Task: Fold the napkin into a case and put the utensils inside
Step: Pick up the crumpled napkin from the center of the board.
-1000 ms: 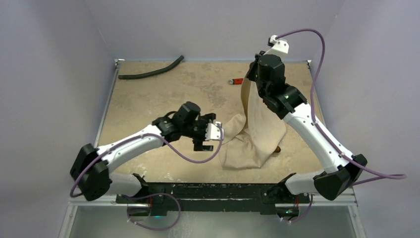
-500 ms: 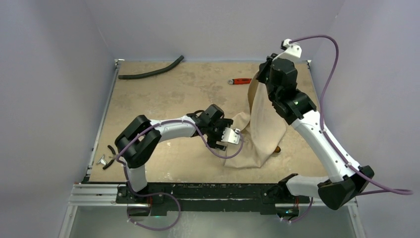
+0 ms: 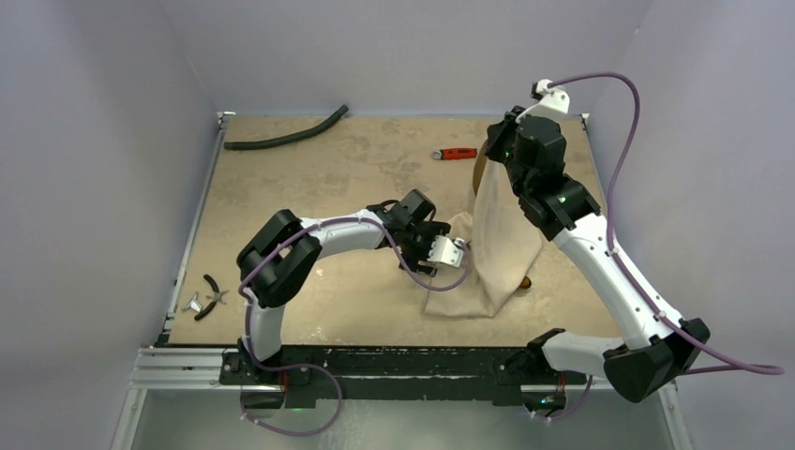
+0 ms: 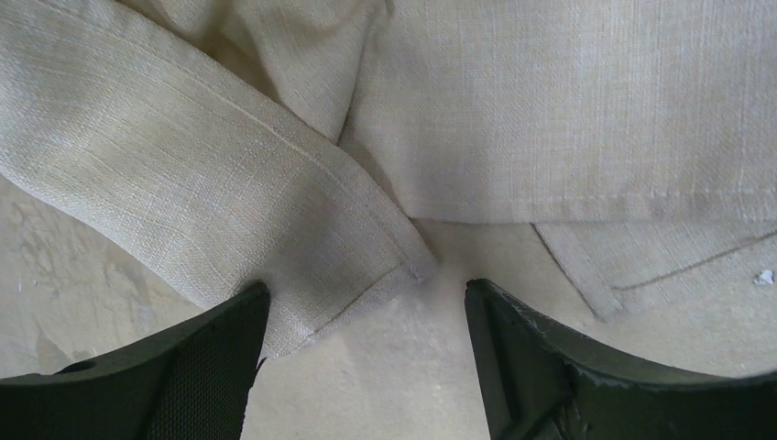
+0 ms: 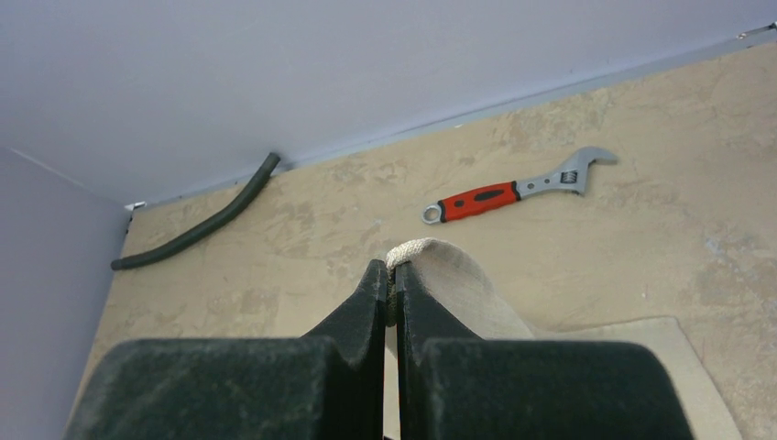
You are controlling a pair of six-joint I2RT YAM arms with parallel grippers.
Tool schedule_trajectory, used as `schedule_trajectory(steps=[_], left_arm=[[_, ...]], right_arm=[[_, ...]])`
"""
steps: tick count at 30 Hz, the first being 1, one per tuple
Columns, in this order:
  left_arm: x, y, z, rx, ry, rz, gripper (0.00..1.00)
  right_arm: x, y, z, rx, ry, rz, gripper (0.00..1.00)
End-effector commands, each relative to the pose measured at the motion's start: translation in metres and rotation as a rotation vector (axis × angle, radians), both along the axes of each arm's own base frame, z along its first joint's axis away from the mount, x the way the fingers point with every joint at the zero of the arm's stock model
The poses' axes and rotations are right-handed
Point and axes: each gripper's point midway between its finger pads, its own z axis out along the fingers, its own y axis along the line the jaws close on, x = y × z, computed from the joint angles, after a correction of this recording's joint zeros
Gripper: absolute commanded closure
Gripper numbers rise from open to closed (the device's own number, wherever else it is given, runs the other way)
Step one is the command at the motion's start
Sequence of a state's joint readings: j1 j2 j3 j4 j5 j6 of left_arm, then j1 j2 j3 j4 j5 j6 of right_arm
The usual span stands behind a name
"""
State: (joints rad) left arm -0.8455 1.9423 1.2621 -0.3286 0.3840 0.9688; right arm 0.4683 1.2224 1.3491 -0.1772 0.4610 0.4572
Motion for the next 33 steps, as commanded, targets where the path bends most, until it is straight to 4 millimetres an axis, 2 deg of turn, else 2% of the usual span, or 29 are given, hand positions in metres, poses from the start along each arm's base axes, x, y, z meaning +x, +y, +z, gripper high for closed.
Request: schedule_trajectory(steps=[1,3,8,10,11,14,16,20,22,23,24,26,28,31,32,33], left_arm=[[-0.003,-0.006,-0.010,0.035,0.046,-0.062,0.27],[-0.003,-0.007,-0.015,0.054,0.071,-0.065,0.38],[0.000,-0.010,-0.028,0.082,0.096,-0.048,0.74],[0.003,-0.008,-0.031,0.094,0.089,-0.035,0.94],[0.005,-0.007,-0.031,0.101,0.083,-0.025,1.00],[0.011,-0.004,-0.025,0.102,0.063,0.009,1.00],[0.020,-0.004,-0.010,0.069,0.044,0.050,1.00],[0.049,-0.003,0.051,-0.073,0.025,0.190,1.00],[0.051,-0.001,0.075,-0.143,0.056,0.241,1.00],[0.047,-0.001,0.080,-0.158,0.082,0.258,1.00],[0.041,0.000,0.083,-0.173,0.111,0.272,0.92],[0.028,-0.004,0.086,-0.234,0.163,0.298,0.61],[0.012,-0.010,0.083,-0.279,0.177,0.283,0.41],[-0.007,-0.018,0.066,-0.267,0.185,0.230,0.15],[-0.006,-0.019,0.058,-0.254,0.172,0.225,0.08],[0.000,-0.021,0.053,-0.252,0.146,0.238,0.06]], right_arm=[[-0.004,0.003,0.010,0.046,-0.042,0.026,1.00],[-0.005,0.004,0.007,0.045,-0.034,0.031,1.00],[-0.007,0.005,0.002,0.046,-0.023,0.039,1.00],[-0.007,0.004,0.001,0.041,-0.022,0.034,1.00],[-0.007,0.003,0.001,0.036,-0.022,0.032,1.00],[-0.007,0.000,0.006,0.030,-0.033,0.024,1.00],[-0.007,-0.002,0.013,0.028,-0.046,0.018,1.00],[-0.009,-0.006,0.026,0.019,-0.069,0.002,1.00],[-0.010,-0.009,0.030,0.013,-0.076,-0.006,1.00],[-0.010,-0.010,0.033,0.010,-0.081,-0.009,1.00],[-0.010,-0.011,0.033,0.008,-0.082,-0.014,1.00],[-0.010,-0.012,0.034,0.010,-0.084,-0.020,1.00],[-0.011,-0.012,0.033,0.014,-0.081,-0.022,1.00],[-0.009,-0.011,0.030,0.021,-0.074,-0.018,1.00],[-0.009,-0.010,0.029,0.024,-0.073,-0.017,1.00],[-0.009,-0.010,0.029,0.026,-0.074,-0.018,1.00]])
